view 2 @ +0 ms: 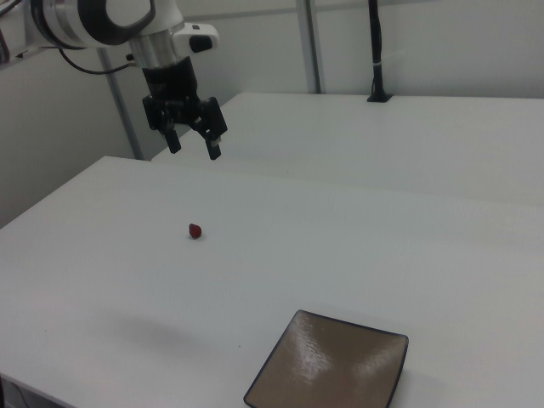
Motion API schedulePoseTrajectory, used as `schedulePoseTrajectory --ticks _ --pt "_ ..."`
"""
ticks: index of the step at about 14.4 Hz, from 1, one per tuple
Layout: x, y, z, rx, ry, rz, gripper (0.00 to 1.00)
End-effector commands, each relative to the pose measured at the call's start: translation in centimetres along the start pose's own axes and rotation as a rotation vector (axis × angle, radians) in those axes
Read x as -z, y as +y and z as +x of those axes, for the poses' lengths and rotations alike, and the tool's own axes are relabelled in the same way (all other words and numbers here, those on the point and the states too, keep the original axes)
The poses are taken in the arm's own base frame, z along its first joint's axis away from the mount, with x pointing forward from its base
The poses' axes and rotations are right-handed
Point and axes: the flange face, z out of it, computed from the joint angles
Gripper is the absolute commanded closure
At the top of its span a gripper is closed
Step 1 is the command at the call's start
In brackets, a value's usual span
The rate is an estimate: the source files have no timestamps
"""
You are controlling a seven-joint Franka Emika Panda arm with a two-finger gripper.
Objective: Strawberries on a ceramic plate
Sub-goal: 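Move the open gripper over the red strawberry and lower toward it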
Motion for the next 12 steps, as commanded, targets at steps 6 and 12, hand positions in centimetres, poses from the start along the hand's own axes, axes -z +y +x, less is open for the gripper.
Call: schedulePoseTrajectory --ticks 6,12 --pt "-1.4 -1.8 0.1 0.012 0.000 -0.003 0.00" --pt "-4.7 -6.1 3.2 0.065 0.042 0.042 0.00"
